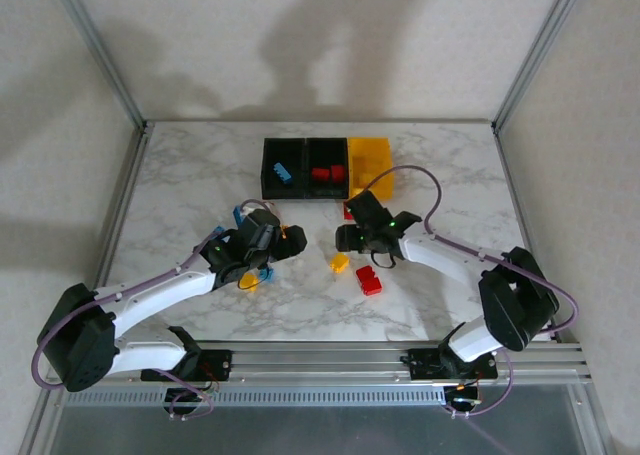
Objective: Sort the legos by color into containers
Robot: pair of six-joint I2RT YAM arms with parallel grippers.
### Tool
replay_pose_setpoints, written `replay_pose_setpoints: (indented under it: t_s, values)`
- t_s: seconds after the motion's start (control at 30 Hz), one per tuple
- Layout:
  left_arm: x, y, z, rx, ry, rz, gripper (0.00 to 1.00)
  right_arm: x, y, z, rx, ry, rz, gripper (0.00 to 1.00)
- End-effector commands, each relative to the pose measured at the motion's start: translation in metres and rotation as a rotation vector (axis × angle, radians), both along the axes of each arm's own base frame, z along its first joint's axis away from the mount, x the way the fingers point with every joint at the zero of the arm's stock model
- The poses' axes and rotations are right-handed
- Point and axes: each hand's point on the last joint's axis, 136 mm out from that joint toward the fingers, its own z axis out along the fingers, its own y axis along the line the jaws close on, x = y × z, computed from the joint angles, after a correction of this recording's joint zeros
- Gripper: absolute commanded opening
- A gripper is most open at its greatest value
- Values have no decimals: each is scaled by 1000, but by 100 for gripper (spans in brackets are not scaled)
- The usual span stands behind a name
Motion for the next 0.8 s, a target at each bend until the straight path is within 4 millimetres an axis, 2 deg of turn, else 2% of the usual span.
replay_pose_setpoints:
  t_s: [0.0,0.13,0.33,0.57,0.77]
  values:
    - [1,1,14,-23,-36,18,81,-13,13,-20,13,59,11,69]
    - [-2,7,14,-21,-38,30,81,-19,27,-35,27,104,16,70]
    - [-6,14,13,-20,-44,44,82,-26,47,-54,27,164,37,67]
    - [-10,17,9,-31,-41,51,82,-17,63,-58,-4,150,48,55]
    - [-12,20,9,-25,-43,57,82,-16,63,-71,-68,159,48,45]
